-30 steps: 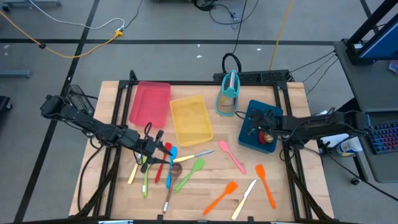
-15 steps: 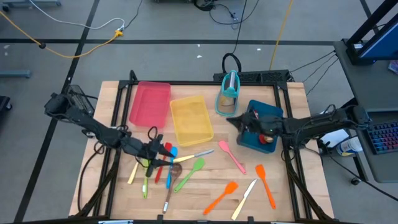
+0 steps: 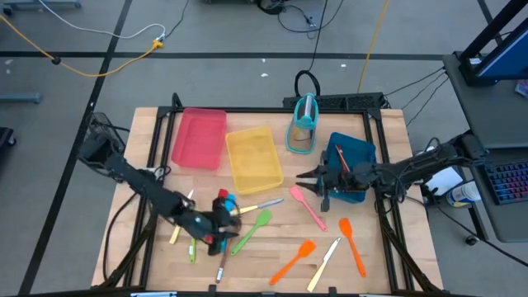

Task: Pick & Place Kitchen Items
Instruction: Put the brown serving spoon into the blue bin

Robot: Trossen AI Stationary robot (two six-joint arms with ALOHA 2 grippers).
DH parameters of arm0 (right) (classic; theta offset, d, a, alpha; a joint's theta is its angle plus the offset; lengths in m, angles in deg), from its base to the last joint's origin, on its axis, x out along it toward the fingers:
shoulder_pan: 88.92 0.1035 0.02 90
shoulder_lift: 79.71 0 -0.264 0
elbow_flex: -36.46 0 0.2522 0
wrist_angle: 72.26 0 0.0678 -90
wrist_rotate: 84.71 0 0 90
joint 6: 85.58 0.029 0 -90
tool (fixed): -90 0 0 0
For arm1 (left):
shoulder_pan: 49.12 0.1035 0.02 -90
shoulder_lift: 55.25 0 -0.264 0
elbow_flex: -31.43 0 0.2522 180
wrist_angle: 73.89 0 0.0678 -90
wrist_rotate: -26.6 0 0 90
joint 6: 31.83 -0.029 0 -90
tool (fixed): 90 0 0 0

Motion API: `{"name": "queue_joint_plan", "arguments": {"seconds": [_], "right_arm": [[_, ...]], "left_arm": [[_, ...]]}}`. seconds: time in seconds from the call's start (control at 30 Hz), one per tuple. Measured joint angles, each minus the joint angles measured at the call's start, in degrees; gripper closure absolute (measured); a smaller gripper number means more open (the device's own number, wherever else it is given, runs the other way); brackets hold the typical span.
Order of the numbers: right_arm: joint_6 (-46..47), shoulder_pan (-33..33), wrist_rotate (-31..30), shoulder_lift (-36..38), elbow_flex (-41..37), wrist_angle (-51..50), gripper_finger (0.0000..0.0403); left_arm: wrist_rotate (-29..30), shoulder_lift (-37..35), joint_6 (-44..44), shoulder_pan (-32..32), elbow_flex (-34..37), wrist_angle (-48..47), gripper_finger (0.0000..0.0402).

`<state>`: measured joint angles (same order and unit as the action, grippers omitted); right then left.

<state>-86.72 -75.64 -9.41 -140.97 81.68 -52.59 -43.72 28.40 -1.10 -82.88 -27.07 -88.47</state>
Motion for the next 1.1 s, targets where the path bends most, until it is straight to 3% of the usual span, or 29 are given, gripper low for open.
{"name": "queue_joint_plan", "arguments": {"seconds": [0.27, 0.5, 0.7, 0.9, 1.1], "right_arm": [[0.3, 1.7, 0.0, -5.7, 0.0, 4.5, 0.0259], [0.1, 3.8, 0.0, -9.0, 0.0, 5.4, 0.0262], [-5.3, 4.5, 0.1, -10.0, 0.0, 7.9, 0.0264], [-11.6, 4.5, 0.0, -9.9, 0.0, 10.2, 0.0262], [-18.9, 4.3, 0.0, -9.9, 0.0, 12.3, 0.0261]], "left_arm": [[-2.1, 12.2, 18.3, -1.8, -13.1, -16.6, 0.0245], [-6.1, 21.3, 36.6, -3.7, -22.8, -31.5, 0.0245], [-12.4, 27.7, 50.0, -4.3, -28.0, -42.5, 0.0245], [-14.4, 29.9, 54.9, -4.3, -28.6, -41.3, 0.0245], [-12.1, 30.1, 50.5, -4.8, -28.5, -43.2, 0.0245]]}}
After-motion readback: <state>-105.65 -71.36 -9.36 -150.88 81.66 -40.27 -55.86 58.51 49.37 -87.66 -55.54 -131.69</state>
